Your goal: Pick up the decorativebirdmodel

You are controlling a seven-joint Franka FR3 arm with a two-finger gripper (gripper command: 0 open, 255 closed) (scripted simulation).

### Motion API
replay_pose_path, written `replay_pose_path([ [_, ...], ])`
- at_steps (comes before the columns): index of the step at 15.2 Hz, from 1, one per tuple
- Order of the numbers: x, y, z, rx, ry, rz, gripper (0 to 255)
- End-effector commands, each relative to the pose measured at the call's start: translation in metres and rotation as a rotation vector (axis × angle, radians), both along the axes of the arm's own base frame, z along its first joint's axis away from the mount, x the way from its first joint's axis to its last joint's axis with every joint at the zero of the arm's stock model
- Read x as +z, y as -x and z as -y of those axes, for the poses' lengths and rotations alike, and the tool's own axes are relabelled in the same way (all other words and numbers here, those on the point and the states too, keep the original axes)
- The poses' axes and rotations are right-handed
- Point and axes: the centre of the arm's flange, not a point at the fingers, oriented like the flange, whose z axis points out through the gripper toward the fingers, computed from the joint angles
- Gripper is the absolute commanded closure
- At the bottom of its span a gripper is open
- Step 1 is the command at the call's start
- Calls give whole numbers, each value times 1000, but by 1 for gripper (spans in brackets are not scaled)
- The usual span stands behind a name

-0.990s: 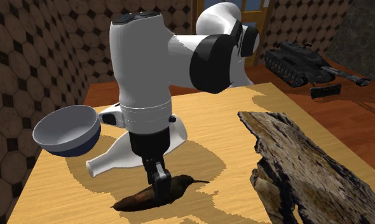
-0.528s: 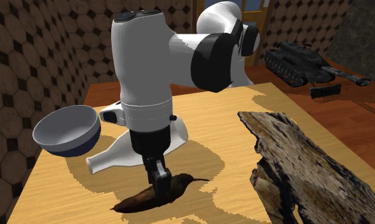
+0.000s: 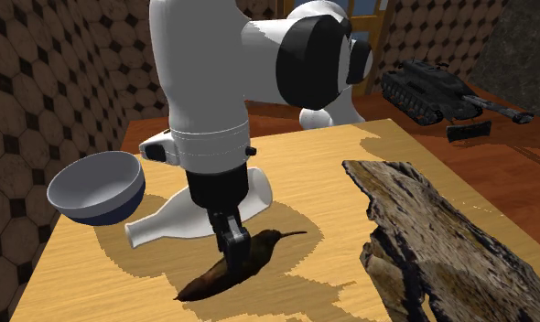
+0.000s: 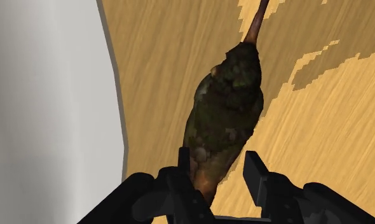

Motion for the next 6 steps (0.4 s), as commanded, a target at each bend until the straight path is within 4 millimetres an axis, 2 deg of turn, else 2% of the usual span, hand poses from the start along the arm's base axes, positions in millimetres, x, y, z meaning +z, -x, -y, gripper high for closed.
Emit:
replay_pose_path([
  [1,11,0,1,0,0,-1,255],
  [4,27,0,1,0,0,-1,255],
  [6,28,0,1,0,0,-1,255],
])
